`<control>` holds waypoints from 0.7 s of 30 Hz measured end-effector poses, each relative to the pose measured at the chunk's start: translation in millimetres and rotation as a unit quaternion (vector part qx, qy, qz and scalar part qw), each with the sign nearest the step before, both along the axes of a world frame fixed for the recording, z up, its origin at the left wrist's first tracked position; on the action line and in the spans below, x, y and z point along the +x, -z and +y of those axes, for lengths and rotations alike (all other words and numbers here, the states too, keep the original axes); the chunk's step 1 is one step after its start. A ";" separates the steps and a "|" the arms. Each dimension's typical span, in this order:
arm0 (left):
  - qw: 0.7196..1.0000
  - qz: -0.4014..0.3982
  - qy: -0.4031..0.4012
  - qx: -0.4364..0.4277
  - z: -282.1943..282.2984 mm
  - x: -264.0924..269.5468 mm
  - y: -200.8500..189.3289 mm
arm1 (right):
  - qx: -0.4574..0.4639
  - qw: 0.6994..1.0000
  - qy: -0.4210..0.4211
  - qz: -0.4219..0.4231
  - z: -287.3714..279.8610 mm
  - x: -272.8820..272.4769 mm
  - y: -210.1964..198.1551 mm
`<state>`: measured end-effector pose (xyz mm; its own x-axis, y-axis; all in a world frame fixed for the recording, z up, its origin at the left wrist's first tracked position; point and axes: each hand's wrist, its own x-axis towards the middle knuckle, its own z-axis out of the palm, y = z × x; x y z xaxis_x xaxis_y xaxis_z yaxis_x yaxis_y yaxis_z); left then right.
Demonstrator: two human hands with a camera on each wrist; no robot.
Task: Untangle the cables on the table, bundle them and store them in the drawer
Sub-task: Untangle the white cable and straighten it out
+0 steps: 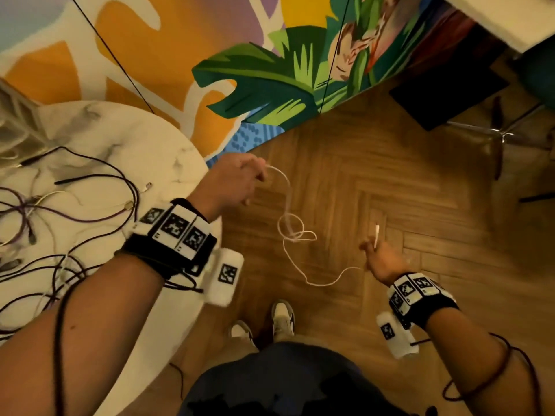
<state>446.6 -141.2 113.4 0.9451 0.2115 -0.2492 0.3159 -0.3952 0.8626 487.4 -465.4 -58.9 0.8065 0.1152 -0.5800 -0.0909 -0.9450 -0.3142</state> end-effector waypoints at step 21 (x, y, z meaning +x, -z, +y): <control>0.976 0.118 0.106 -0.152 -24.0 -53.2 47.6 | 0.525 0.845 0.003 0.102 154.1 -6.8 -142.8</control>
